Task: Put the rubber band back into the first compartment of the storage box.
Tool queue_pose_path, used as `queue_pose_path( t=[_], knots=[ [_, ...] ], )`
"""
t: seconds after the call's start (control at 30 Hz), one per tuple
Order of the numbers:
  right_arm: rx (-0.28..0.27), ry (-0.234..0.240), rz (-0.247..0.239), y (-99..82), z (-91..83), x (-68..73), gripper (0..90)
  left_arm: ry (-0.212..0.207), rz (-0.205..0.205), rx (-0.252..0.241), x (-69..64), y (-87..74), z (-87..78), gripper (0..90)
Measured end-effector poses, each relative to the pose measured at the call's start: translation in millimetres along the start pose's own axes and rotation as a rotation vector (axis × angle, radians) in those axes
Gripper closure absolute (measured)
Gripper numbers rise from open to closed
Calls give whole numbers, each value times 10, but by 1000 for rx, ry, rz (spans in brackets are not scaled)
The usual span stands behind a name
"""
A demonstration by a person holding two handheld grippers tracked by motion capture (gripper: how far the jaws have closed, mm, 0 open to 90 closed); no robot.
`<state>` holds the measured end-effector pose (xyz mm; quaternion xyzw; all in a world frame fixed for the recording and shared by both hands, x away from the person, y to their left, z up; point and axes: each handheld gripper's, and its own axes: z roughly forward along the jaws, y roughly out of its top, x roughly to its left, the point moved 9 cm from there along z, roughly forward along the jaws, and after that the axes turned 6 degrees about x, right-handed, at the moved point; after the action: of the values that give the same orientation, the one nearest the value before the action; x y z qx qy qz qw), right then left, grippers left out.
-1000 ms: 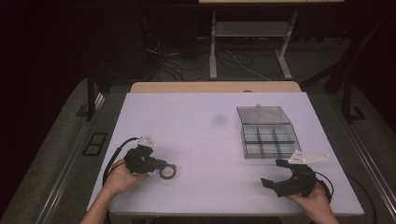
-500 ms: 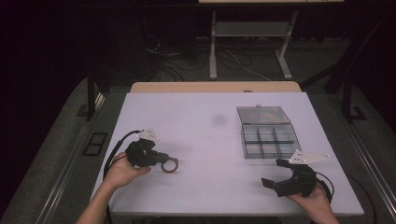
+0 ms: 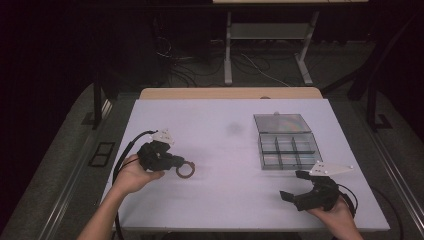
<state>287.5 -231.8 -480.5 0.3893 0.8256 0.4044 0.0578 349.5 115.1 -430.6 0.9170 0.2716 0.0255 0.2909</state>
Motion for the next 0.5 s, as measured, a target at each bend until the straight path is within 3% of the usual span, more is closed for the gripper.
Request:
queue_pose_path(
  t=[0.5],
  knots=[
    [1, 0, -1, -4, -1, 3, 8, 14, 43, -39, 15, 329, -96, 836]
  ],
)
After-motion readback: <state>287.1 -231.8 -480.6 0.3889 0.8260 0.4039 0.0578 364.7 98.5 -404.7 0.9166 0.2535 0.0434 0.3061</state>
